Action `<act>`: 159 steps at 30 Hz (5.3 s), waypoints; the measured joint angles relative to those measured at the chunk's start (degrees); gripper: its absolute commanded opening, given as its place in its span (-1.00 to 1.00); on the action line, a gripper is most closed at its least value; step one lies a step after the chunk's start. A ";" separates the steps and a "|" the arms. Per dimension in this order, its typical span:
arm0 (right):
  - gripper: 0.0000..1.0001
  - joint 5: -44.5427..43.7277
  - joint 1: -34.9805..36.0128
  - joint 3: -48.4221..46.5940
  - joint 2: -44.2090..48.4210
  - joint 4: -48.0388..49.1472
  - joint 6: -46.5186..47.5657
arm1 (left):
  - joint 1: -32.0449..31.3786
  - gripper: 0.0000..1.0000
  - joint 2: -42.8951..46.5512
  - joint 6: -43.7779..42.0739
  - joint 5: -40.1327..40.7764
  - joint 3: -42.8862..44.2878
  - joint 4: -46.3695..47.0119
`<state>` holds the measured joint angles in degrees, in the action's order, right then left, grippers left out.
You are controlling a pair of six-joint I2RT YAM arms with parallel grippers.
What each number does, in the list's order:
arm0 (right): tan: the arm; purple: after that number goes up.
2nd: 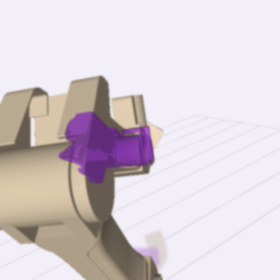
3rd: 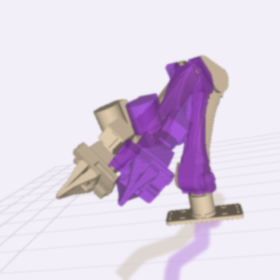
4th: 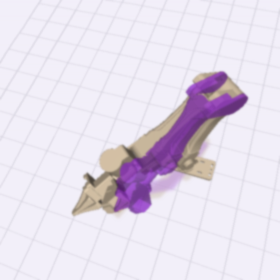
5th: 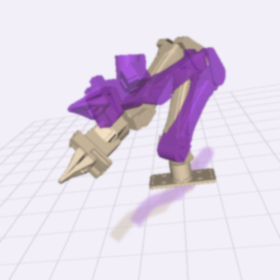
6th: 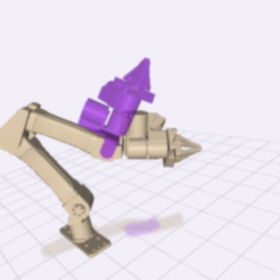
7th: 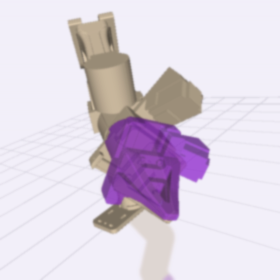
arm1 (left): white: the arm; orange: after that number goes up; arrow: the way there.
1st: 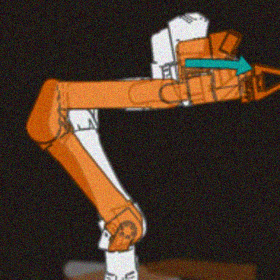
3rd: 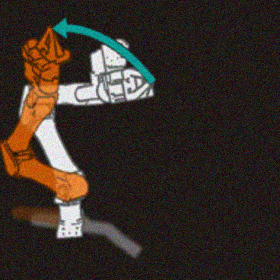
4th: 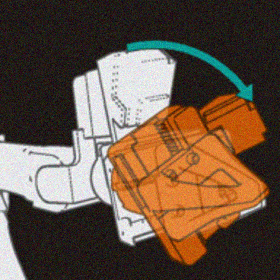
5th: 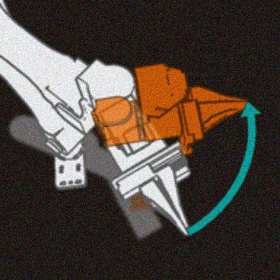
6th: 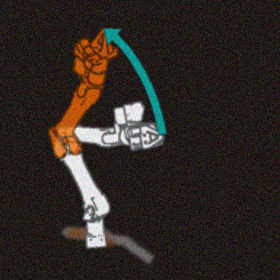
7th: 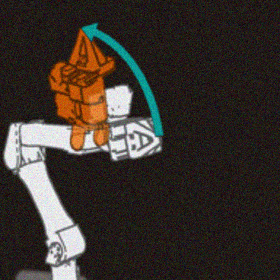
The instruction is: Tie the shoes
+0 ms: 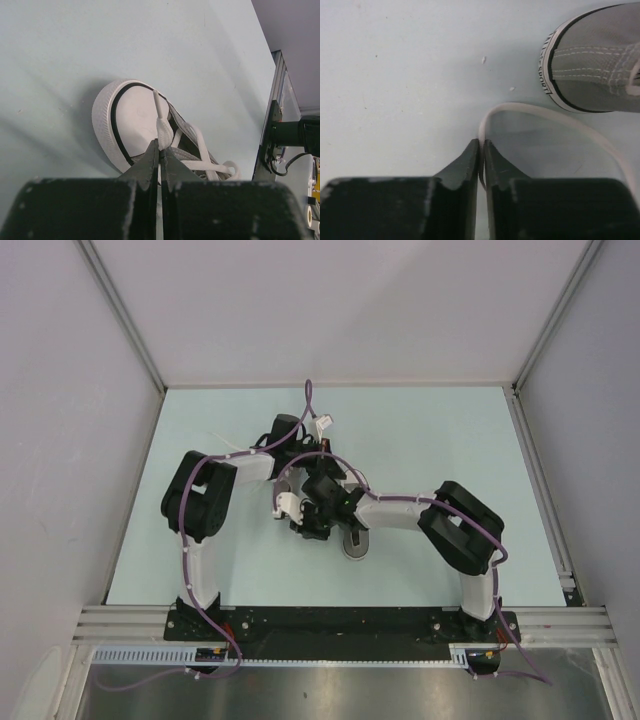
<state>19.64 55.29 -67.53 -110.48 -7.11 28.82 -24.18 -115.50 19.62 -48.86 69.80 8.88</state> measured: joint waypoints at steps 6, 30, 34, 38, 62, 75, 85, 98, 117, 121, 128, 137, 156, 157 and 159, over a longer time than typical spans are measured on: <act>-1.00 0.52 0.68 0.72 4.22 -4.13 -2.45 | 0.00 -1.00 0.11 0.02 0.02 0.00 -0.02; -1.00 18.32 -36.63 15.17 46.69 -25.38 -14.80 | 4.57 -1.00 27.15 -18.53 9.33 -3.32 -19.74; -1.00 20.63 -39.78 20.06 48.43 -26.05 -17.35 | 7.04 -1.00 29.73 -22.71 11.30 -5.46 -23.17; -1.00 23.10 -42.82 22.21 49.59 -25.31 -20.76 | 8.35 -1.00 31.26 -25.18 12.83 -8.63 -25.24; 0.06 26.45 -49.55 22.16 35.23 -22.56 -27.71 | 13.84 -1.00 34.34 -30.14 16.44 -12.52 -27.47; 0.22 6.32 -14.40 14.67 45.00 -19.02 10.12 | 12.39 -1.00 31.89 -28.44 12.31 -10.86 -26.88; 0.06 -3.23 -5.53 14.69 33.46 -17.75 26.69 | 12.31 -1.00 30.69 -26.18 10.67 -10.86 -24.87; -1.00 -10.88 -1.68 14.69 25.35 -13.57 34.49 | 12.31 -1.00 29.27 -24.55 9.40 -10.86 -22.91; -1.00 0.85 -26.23 12.76 39.58 -32.15 30.80 | 12.31 -1.00 27.39 -24.09 9.29 -9.99 -22.84; -1.00 4.42 -25.40 12.76 33.42 -36.98 31.54 | 12.24 -1.00 27.26 -23.91 9.27 -9.97 -22.80; -1.00 7.23 -23.04 13.09 23.02 -37.86 29.83 | 11.80 -1.00 27.04 -22.93 9.16 -9.57 -22.34; -1.00 9.90 -14.99 13.18 21.88 -33.73 24.24 | 11.76 -1.00 25.49 -21.86 8.96 -9.03 -20.94; -1.00 13.42 -46.36 13.31 46.18 -37.64 19.52 | 15.41 -1.00 42.21 -21.49 11.13 -16.24 -24.02; -1.00 13.29 -48.54 13.31 46.31 -38.10 19.32 | 15.89 -1.00 42.97 -21.66 11.65 -16.35 -24.50; -1.00 13.14 -52.35 13.31 46.31 -38.71 19.19 | 16.79 -1.00 43.98 -22.27 13.16 -16.46 -25.57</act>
<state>32.77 2.94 -54.22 -64.16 -45.82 48.01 -7.40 -71.53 -2.66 -35.70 53.34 -16.69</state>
